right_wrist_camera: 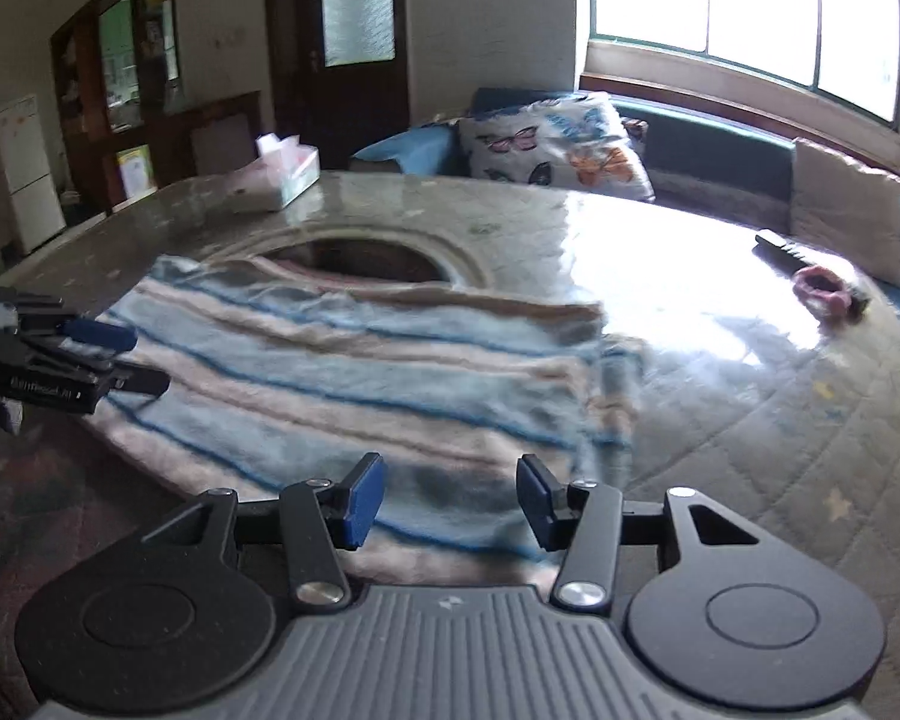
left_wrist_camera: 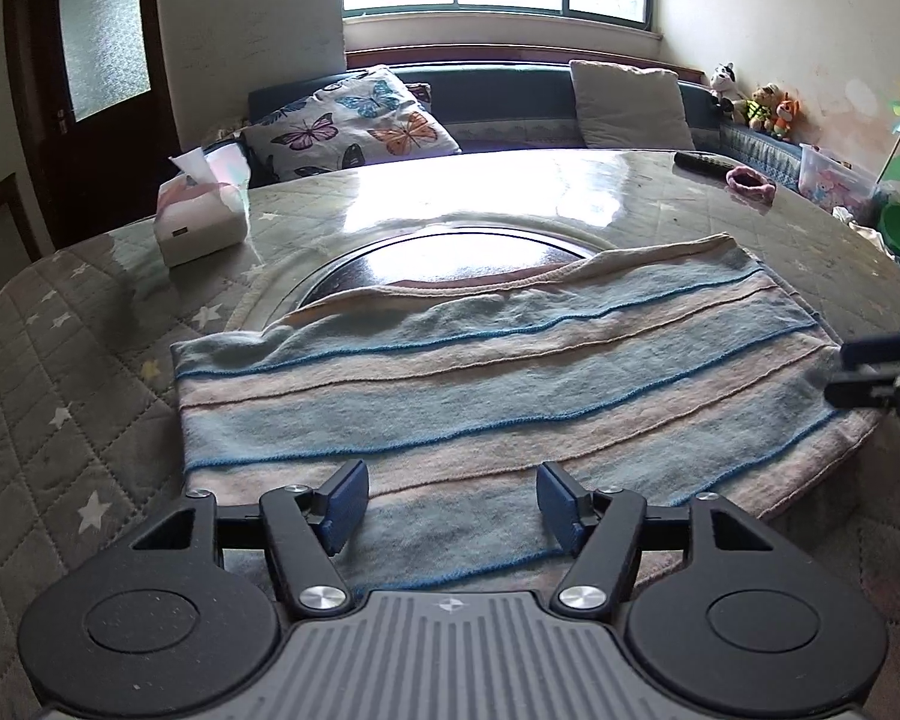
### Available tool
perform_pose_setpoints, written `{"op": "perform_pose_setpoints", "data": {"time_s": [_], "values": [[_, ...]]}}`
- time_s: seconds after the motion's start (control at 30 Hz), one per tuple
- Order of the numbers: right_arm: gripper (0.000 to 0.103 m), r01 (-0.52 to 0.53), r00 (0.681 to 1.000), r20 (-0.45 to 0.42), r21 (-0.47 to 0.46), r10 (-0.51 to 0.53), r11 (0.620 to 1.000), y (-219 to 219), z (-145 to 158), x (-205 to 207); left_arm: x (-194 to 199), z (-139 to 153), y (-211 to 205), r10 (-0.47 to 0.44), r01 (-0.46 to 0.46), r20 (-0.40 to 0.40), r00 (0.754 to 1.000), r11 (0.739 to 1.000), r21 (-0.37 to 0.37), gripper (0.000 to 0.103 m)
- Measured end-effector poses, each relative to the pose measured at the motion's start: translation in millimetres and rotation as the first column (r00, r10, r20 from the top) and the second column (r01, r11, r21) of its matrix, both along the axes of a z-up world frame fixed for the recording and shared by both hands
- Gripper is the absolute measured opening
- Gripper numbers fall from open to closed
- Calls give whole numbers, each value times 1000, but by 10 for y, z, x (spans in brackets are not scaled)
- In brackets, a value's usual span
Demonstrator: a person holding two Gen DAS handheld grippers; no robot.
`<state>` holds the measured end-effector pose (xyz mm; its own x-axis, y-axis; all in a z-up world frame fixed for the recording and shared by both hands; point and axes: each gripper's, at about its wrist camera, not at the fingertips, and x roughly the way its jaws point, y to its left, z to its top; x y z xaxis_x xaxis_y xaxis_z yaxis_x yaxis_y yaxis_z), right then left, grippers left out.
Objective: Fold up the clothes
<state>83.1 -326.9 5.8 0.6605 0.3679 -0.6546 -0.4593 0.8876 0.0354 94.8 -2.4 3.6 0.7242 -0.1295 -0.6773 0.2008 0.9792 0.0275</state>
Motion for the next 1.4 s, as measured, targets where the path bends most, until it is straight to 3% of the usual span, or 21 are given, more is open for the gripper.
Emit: {"op": "perform_pose_setpoints", "data": {"time_s": [0.2, 0.4, 0.63, 0.83, 1.27, 1.4], "values": [[52, 25, 999, -29, 20, -24, 999, -89, -123, -54, -62, 44, 179, 74, -74, 21, 997, 997, -9, 71], [52, 2, 1000, 3, -36, -2, 999, -82, -158, -150, -149, 42, 401, 177, -177, 37, 983, 984, -14, 71], [53, 7, 1000, -1, -42, -8, 999, -123, -156, -164, -228, -21, 637, 239, -240, -18, 971, 967, -84, 69], [54, 12, 1000, -18, -55, -13, 998, -158, -151, -162, -267, -21, 683, 218, -222, -43, 975, 967, -126, 56], [53, 0, 997, -82, -104, -9, 995, -368, -88, -205, -420, 31, 622, 94, -112, -107, 990, 978, -175, 56], [50, 20, 995, -94, -117, -31, 993, -477, -57, -281, -485, 25, 563, 53, -70, -109, 993, 985, -160, 56]]}}
